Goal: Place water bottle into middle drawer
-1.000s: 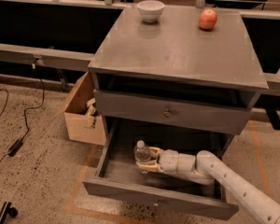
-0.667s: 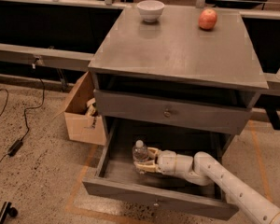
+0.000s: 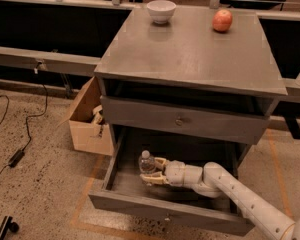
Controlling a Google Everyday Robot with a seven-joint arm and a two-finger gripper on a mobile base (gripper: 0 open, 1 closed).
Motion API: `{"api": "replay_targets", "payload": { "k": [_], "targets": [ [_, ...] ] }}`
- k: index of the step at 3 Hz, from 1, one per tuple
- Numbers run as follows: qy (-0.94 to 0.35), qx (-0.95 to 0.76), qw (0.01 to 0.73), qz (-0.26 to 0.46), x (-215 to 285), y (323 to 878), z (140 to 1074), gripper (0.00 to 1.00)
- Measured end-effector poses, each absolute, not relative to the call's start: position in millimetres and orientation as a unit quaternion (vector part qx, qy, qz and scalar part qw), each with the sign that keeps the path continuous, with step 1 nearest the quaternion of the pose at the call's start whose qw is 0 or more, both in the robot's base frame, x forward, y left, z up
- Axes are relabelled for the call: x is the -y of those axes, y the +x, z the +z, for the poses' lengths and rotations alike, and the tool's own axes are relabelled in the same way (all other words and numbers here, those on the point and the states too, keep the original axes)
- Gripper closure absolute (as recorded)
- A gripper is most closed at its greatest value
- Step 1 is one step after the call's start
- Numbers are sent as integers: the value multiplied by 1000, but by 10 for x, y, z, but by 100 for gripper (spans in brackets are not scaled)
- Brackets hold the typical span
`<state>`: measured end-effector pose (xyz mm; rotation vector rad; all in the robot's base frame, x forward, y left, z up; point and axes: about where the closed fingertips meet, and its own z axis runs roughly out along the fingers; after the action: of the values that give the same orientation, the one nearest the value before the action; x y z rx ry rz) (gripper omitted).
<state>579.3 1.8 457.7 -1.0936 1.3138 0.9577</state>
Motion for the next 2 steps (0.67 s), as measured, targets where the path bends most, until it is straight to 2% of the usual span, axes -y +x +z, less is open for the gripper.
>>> {"api": "replay_targets", "payload": {
  "k": [1,2],
  "targets": [
    [-460,-553,559,413,-68,5814,4495,5],
    [-458,-550,559,418,-109,5817,4453,0]
  ]
}}
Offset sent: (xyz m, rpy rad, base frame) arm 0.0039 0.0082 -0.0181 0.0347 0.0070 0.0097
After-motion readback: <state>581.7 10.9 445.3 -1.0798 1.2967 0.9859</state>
